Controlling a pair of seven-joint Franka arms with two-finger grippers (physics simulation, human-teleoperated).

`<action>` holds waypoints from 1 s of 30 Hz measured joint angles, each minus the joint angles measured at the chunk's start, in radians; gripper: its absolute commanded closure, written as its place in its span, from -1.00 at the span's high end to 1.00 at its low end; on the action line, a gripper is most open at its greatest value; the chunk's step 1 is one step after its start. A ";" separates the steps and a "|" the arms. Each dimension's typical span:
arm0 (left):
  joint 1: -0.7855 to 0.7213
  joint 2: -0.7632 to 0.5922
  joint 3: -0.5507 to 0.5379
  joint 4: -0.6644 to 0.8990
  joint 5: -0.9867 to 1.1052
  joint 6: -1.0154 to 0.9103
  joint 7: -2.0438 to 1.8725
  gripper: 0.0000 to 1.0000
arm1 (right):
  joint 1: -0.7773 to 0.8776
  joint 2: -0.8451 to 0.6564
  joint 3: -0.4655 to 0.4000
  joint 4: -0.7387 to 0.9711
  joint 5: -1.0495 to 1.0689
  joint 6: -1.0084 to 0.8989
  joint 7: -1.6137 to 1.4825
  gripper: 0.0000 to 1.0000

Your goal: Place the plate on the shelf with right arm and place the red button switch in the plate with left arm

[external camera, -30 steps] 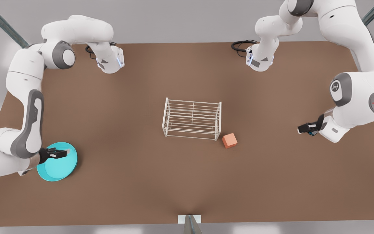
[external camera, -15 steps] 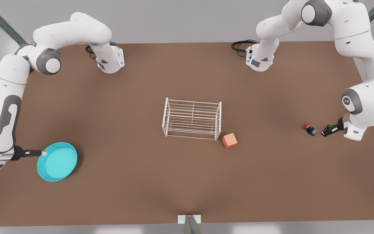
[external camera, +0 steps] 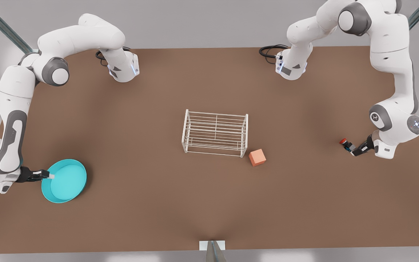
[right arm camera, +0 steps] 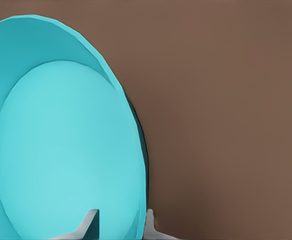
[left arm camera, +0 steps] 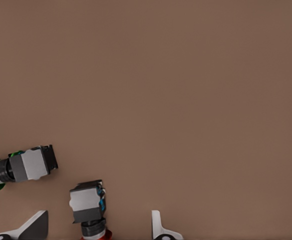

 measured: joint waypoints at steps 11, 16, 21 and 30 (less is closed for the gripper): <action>-0.010 0.048 0.001 -0.027 0.183 0.064 -0.044 1.00 | 0.013 -0.056 0.008 0.008 -0.002 -0.027 -0.067 -0.66; -0.003 0.051 0.001 -0.049 0.194 0.077 -0.058 1.00 | 0.057 -0.160 0.010 0.011 -0.004 -0.105 -0.079 -0.66; 0.004 0.072 0.002 -0.067 0.196 0.112 -0.070 1.00 | 0.215 -0.237 0.006 0.012 -0.006 -0.174 -0.051 -0.65; 0.006 0.099 0.002 -0.076 0.194 0.156 -0.086 1.00 | 0.391 -0.539 0.010 -0.364 -0.052 -0.178 0.064 -0.61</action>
